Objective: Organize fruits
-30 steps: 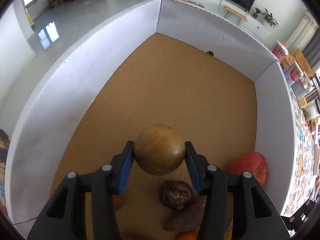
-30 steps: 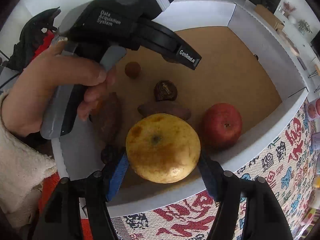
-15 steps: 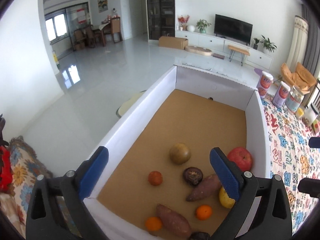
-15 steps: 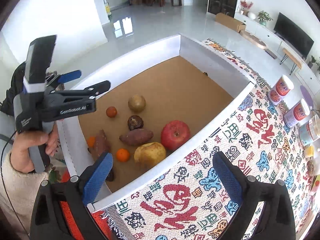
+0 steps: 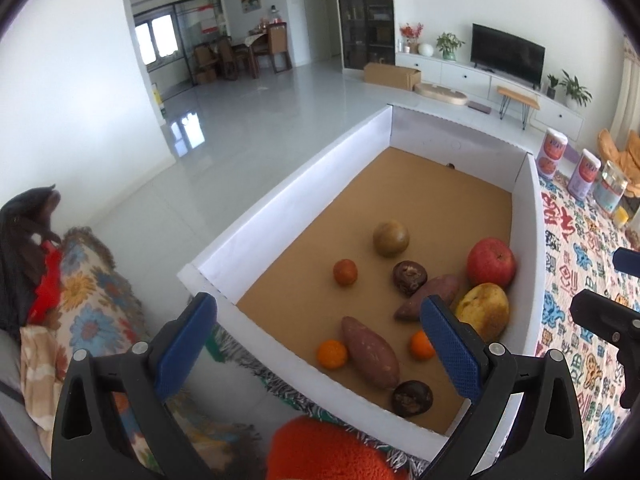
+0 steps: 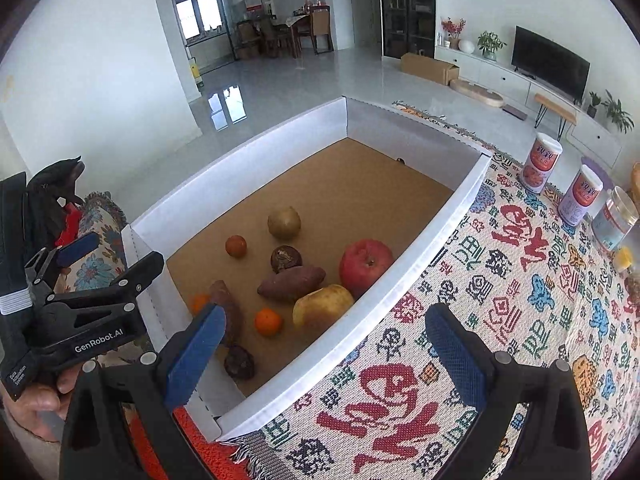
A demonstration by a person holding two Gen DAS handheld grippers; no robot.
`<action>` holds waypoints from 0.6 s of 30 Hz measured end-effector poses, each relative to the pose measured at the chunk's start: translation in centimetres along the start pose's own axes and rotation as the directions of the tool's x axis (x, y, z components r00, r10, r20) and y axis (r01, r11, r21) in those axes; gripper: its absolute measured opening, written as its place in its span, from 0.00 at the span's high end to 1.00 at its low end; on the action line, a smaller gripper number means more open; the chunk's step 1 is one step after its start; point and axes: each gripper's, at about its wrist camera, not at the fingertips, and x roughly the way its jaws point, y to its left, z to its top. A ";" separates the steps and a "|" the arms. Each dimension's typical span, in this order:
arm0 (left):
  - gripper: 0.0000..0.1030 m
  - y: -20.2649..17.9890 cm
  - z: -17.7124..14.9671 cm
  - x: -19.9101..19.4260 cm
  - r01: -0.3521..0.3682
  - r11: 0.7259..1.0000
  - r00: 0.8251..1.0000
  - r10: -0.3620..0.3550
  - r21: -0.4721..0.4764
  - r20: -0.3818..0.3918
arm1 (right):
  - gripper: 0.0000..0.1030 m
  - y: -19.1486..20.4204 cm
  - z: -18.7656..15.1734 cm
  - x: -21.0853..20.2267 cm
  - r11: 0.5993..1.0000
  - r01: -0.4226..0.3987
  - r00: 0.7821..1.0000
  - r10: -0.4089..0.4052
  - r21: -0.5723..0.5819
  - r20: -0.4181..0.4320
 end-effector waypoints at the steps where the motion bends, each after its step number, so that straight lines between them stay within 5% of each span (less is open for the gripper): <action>1: 0.01 0.1 -0.1 0.0 0.000 1.000 1.000 0.000 0.000 -0.003 | 0.03 0.2 0.0 0.0 1.000 0.007 1.000 -0.007 -0.005 -0.002; 9: 0.01 0.9 -1.1 0.2 0.042 0.999 0.996 -0.043 -0.015 -0.073 | 0.03 1.3 -0.3 1.0 0.999 0.034 0.999 -0.035 -0.012 -0.042; 18: 0.01 0.9 -0.9 -0.3 0.055 0.998 0.996 -0.056 -0.002 -0.070 | 0.03 2.4 0.0 1.0 0.998 0.047 0.997 -0.050 -0.048 -0.052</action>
